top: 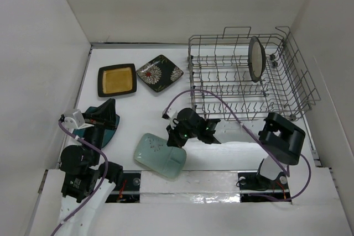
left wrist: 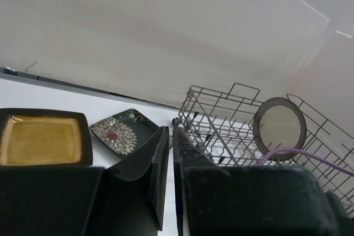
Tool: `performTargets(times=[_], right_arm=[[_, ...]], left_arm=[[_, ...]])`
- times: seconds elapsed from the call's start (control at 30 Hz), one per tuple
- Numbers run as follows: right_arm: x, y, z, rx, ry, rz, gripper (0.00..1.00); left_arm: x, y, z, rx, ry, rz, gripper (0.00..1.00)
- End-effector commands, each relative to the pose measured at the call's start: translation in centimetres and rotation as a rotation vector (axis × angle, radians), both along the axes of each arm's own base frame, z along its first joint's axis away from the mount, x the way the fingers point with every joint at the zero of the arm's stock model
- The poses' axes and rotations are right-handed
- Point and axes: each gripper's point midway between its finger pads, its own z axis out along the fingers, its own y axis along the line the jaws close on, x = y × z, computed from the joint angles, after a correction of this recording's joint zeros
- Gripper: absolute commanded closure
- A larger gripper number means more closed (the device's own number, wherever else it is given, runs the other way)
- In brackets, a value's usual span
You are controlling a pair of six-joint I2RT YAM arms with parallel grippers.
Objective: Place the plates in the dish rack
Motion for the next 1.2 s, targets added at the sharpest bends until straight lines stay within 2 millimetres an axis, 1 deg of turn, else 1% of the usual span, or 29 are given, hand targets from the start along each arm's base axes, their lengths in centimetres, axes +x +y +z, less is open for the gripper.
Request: performTargets(times=[0.0,0.03,0.07,0.1,0.17,0.2,0.23,0.3,0.33,0.37,0.4,0.43,0.47,0.53,0.57,0.63,0.67,0.7,0.8,0.87,0.9,1.0,1.03,1.07,1.13,1.17], right_arm=[[3.2,2.4,10.7,0.247,-0.149,-0.052,1.00],[3.9,2.3,13.6,0.305,-0.180,-0.077,1.00],[4.4,2.1,13.6,0.303,-0.182,-0.097,1.00],[5.5,1.6,16.3,0.353,-0.214,-0.132,1.00],[7.0,0.7,18.9,0.404,-0.244,-0.187,1.00],[8.4,-0.5,21.0,0.442,-0.273,-0.232,1.00],[9.3,-1.3,22.2,0.461,-0.291,-0.264,1.00],[11.9,-3.4,23.8,0.470,-0.330,-0.380,1.00],[14.1,-5.7,25.7,0.488,-0.370,-0.468,1.00],[15.8,-7.6,26.3,0.478,-0.392,-0.559,1.00],[17.0,-9.2,27.1,0.478,-0.419,-0.627,1.00],[18.5,-11.3,27.8,0.467,-0.454,-0.718,1.00],[20.8,-15.2,29.1,0.442,-0.511,-0.871,1.00],[22.5,-19.2,30.3,0.391,-0.592,-1.024,1.00],[23.9,-23.6,31.3,0.309,-0.671,-1.196,1.00],[24.6,-27.2,32.1,0.236,-0.723,-1.313,1.00],[24.9,-29.6,33.2,0.192,-0.785,-1.397,1.00],[25.2,-31.8,33.7,0.155,-0.819,-1.457,1.00],[25.9,-35.9,35.3,0.058,-0.909,-1.562,1.00],[26.1,-37.4,36.3,0.006,-0.967,-1.587,1.00],[26.1,-37.7,36.7,-0.014,-0.990,-1.598,1.00],[26.5,-40.2,37.2,-0.163,-1.067,-1.670,1.00],[27.3,-40.1,36.9,-0.201,-1.068,-1.665,1.00],[27.3,-40.9,37.0,-0.266,-1.096,-1.674,1.00],[27.9,-41.0,36.7,-0.323,-1.117,-1.663,1.00],[28.6,-41.0,36.2,-0.366,-1.128,-1.631,1.00]], left_arm=[[-1.1,0.2,2.0,-0.007,-0.076,-0.006,0.94],[-1.2,0.3,2.0,-0.008,-0.079,-0.004,0.94],[-1.3,0.3,2.1,-0.010,-0.083,-0.004,0.94],[-1.4,0.4,2.1,-0.012,-0.088,-0.003,0.94],[-1.5,0.4,2.2,-0.013,-0.094,-0.004,0.94],[-1.7,0.4,2.3,-0.016,-0.098,-0.004,0.94],[-1.7,0.4,2.4,-0.015,-0.100,-0.007,0.94],[-1.9,0.4,2.5,-0.017,-0.107,-0.013,0.94],[-2.0,0.3,2.5,-0.018,-0.110,-0.017,0.94],[-2.0,0.2,2.5,-0.017,-0.112,-0.021,0.94],[-2.2,0.2,2.6,-0.018,-0.117,-0.027,0.94],[-2.2,0.1,2.6,-0.019,-0.119,-0.031,0.93],[-2.3,0.1,2.7,-0.019,-0.124,-0.033,0.93],[-2.5,0.1,2.8,-0.020,-0.132,-0.038,0.93],[-2.6,0.1,2.9,-0.021,-0.134,-0.038,0.93],[-2.9,0.2,3.0,-0.024,-0.143,-0.038,0.93],[-2.9,0.3,3.0,-0.025,-0.144,-0.035,0.93],[-3.1,0.2,3.1,-0.027,-0.149,-0.044,0.93],[-3.2,0.2,3.2,-0.030,-0.152,-0.048,0.93],[-3.3,0.0,3.2,-0.031,-0.154,-0.057,0.93],[-3.3,0.1,3.2,-0.031,-0.153,-0.052,0.93],[-2.9,-0.1,2.9,-0.027,-0.137,-0.056,0.92],[-2.8,-0.2,2.8,-0.023,-0.132,-0.061,0.92],[-2.8,-0.2,2.8,-0.021,-0.132,-0.061,0.92],[-2.8,-0.3,2.8,-0.022,-0.129,-0.064,0.92],[-2.8,-0.3,2.8,-0.022,-0.129,-0.066,0.92]])
